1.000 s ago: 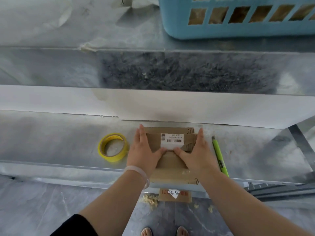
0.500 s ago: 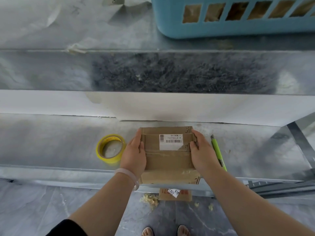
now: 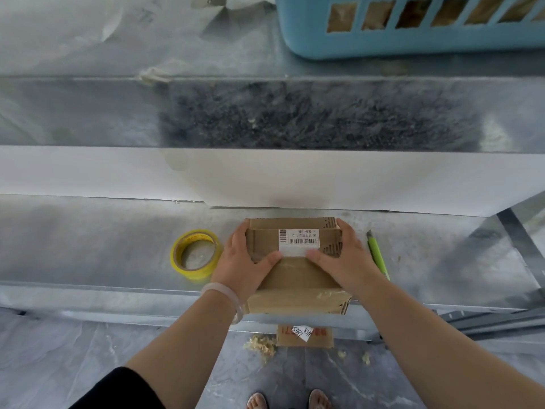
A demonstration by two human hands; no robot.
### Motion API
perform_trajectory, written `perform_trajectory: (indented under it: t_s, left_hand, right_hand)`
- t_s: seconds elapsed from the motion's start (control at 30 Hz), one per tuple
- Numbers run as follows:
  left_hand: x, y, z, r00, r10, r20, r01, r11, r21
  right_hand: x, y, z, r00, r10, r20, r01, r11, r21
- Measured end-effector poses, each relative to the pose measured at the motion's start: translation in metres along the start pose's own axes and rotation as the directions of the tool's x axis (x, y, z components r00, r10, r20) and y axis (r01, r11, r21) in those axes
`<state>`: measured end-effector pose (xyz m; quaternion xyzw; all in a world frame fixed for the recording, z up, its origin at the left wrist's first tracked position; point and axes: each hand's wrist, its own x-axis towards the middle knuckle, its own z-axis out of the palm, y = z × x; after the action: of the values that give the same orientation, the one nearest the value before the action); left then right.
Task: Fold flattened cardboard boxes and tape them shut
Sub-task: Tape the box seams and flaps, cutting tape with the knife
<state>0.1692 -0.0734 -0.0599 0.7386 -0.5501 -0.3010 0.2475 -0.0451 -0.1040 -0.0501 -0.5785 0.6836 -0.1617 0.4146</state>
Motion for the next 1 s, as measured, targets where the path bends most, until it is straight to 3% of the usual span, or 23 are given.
perform_trajectory:
  t_s: [0.2, 0.4, 0.57, 0.63, 0.8, 0.93, 1.0]
  left_hand:
    - [0.002, 0.002, 0.005, 1.000, -0.009, 0.014, 0.009, 1.000, -0.002]
    - [0.003, 0.001, 0.005, 0.997, -0.076, -0.003, 0.075, 0.988, -0.135]
    - [-0.008, 0.005, 0.000, 0.982, -0.187, -0.039, 0.177, 0.969, -0.171]
    - [-0.019, 0.011, -0.010, 0.983, -0.166, -0.074, 0.144, 0.959, -0.243]
    - [-0.051, 0.027, -0.048, 0.974, 0.056, -0.222, -0.127, 0.938, -0.322]
    - [-0.075, 0.047, -0.063, 0.950, 0.079, -0.302, -0.219, 0.858, -0.464]
    - [-0.079, 0.054, -0.065, 0.965, 0.001, -0.261, -0.165, 0.778, -0.607]
  right_hand:
    - [0.001, -0.001, 0.006, 0.999, -0.006, -0.042, 0.003, 0.999, -0.054]
    - [0.000, -0.002, 0.001, 0.999, 0.050, -0.021, -0.047, 0.993, 0.110]
    - [-0.021, -0.010, -0.010, 0.997, 0.078, -0.010, -0.076, 0.992, 0.102]
    - [-0.038, -0.014, -0.016, 0.997, 0.020, -0.078, -0.009, 0.990, 0.140]
    - [-0.084, -0.032, -0.041, 0.983, -0.062, -0.175, 0.112, 0.951, 0.289]
    - [-0.110, -0.043, -0.050, 0.955, -0.113, -0.275, 0.225, 0.880, 0.419]
    - [-0.111, -0.045, -0.053, 0.950, -0.096, -0.296, 0.232, 0.852, 0.468]
